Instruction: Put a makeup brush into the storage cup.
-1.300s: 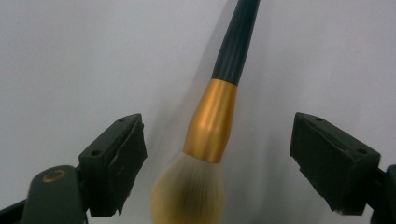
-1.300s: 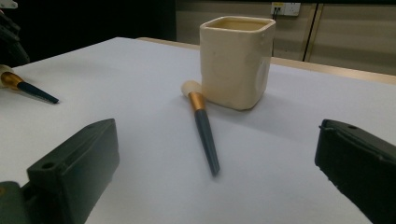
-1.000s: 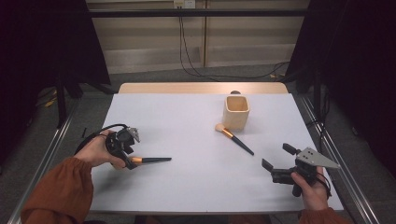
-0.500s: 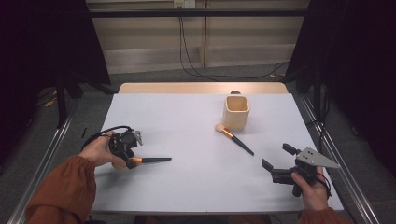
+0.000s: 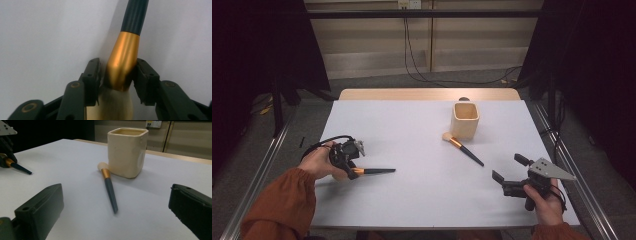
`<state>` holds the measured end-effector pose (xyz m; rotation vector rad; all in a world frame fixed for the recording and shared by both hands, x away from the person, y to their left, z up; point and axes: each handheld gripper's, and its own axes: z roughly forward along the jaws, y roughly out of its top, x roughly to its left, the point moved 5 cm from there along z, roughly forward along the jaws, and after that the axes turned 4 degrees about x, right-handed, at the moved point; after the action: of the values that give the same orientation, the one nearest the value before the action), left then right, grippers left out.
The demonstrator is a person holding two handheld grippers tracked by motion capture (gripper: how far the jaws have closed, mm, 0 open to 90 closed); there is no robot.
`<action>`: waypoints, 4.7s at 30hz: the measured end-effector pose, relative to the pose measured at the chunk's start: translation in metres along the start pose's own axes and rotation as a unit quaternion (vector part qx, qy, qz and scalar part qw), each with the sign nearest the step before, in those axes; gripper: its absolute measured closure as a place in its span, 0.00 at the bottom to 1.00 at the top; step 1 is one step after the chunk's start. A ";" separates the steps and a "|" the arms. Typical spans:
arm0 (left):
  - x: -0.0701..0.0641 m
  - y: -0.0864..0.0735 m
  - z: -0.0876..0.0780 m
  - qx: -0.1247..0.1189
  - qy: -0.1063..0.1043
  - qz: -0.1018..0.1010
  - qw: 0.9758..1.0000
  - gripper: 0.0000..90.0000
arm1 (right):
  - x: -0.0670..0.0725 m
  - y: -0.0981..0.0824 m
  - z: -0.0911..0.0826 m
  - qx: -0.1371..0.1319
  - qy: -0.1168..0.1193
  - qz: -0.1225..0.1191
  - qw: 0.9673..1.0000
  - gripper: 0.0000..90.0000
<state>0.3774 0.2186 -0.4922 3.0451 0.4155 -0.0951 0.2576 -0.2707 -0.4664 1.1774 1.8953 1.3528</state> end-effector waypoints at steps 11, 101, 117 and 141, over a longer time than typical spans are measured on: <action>-0.002 0.004 0.000 0.013 0.006 -0.001 1.000 0.74 | 0.000 0.000 0.001 0.000 0.000 0.000 1.000 0.00; -0.083 0.028 -0.069 -0.453 0.052 -0.179 0.872 0.74 | 0.003 0.004 0.006 -0.004 0.014 -0.002 1.000 0.00; -0.098 0.076 -0.073 -0.461 0.028 -0.127 0.878 0.74 | 0.028 0.020 0.018 -0.011 0.069 -0.021 0.997 0.00; -0.096 0.128 -0.071 -0.399 0.000 -0.065 0.915 0.74 | 0.066 0.049 0.058 -0.003 0.145 -0.050 0.988 0.00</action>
<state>0.3232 0.0757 -0.4070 2.2097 0.5016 0.0598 0.2896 -0.1797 -0.4376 0.9075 2.1175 1.5399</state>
